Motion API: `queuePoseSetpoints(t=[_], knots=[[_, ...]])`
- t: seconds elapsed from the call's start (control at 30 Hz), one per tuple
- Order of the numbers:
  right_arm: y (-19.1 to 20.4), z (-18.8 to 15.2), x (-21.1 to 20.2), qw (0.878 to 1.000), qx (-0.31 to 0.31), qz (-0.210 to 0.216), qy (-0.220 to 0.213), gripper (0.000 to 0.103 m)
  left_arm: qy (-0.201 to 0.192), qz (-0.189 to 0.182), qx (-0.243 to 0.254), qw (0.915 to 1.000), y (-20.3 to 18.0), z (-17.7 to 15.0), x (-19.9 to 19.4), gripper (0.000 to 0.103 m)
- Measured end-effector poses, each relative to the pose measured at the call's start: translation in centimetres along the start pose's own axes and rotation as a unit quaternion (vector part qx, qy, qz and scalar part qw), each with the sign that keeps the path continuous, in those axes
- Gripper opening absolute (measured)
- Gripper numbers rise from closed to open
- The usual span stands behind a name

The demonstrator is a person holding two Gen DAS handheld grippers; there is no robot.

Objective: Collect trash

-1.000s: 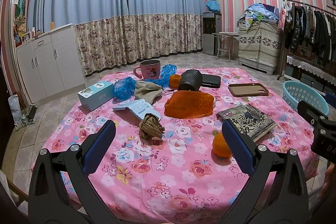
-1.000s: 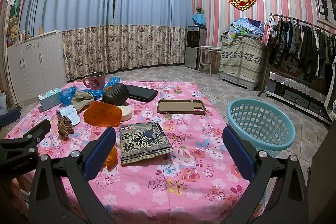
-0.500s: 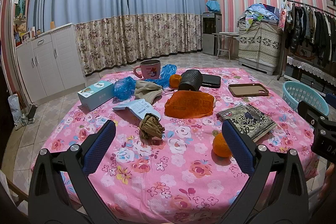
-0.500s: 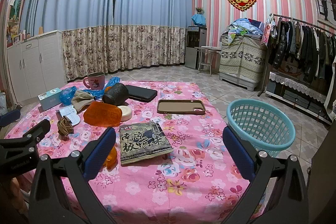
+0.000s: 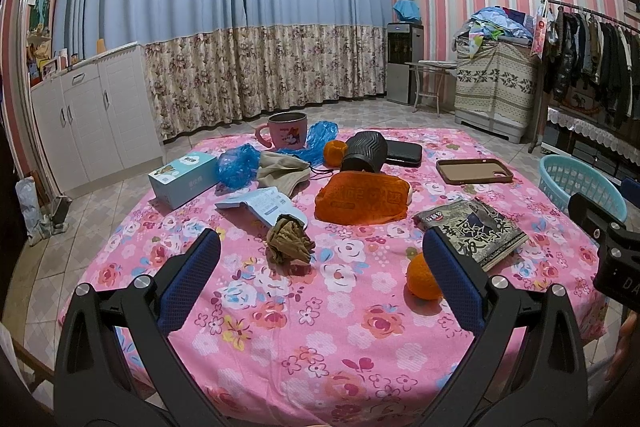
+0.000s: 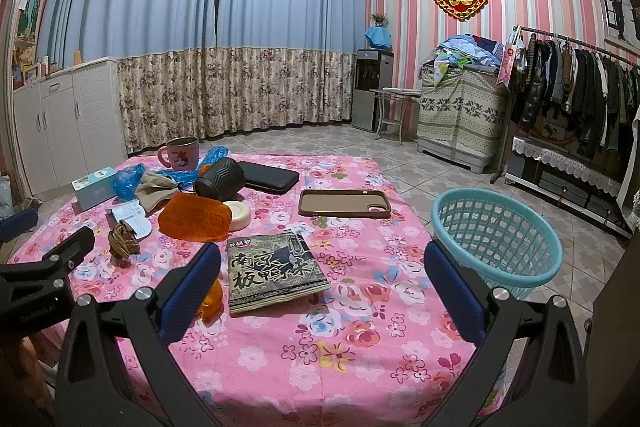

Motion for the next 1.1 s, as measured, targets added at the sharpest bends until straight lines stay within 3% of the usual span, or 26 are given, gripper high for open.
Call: queuePoseSetpoints(t=[0.4,0.67,0.77,1.0,1.1], knots=[[-0.3,0.0,0.0,1.000,0.003,-0.004,0.001,0.099,0.002,0.000,-0.002,1.0000,-0.1,-0.4,0.1,0.098],[-0.6,-0.2,1.0,1.000,0.008,-0.007,0.024,0.099,0.017,0.005,-0.002,0.9998,-0.2,-0.9,0.3,0.098],[-0.8,-0.3,1.8,0.999,0.008,-0.009,0.043,0.099,0.023,0.008,-0.004,0.9997,0.0,-0.7,0.6,0.098],[-0.5,0.4,1.5,1.000,-0.001,-0.012,0.022,0.099,0.019,0.031,0.003,0.9993,1.1,0.8,0.6,0.098],[-0.5,0.3,2.1,1.000,0.007,-0.003,0.028,0.099,0.034,0.025,0.004,0.9991,2.3,1.6,2.1,0.098]])
Point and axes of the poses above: each gripper's, at about its wrist camera, not at the fingertips, and x roughly the way its jaws point, y to its left, z to its top, the point moved 3 cm from there along x, roughly the way its jaws point
